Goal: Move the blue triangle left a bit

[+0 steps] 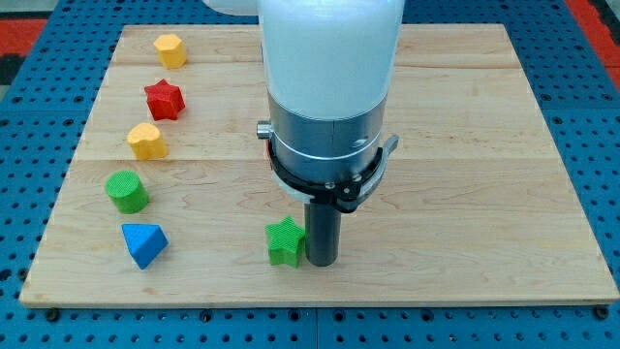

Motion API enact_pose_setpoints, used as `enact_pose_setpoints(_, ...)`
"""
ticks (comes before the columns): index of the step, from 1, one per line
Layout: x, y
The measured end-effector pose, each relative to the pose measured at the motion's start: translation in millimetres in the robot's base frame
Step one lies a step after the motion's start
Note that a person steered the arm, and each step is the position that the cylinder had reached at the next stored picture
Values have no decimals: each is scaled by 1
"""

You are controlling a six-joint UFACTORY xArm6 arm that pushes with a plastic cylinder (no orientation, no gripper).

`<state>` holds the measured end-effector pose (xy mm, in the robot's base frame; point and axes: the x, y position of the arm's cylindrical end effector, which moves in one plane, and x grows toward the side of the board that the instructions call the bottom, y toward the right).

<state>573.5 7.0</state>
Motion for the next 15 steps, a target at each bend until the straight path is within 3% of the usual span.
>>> enact_pose_setpoints(4, 44, -35)
enact_pose_setpoints(6, 25, -119)
enact_pose_setpoints(10, 20, -220)
enact_pose_setpoints(12, 27, -153)
enact_pose_setpoints(15, 5, -184)
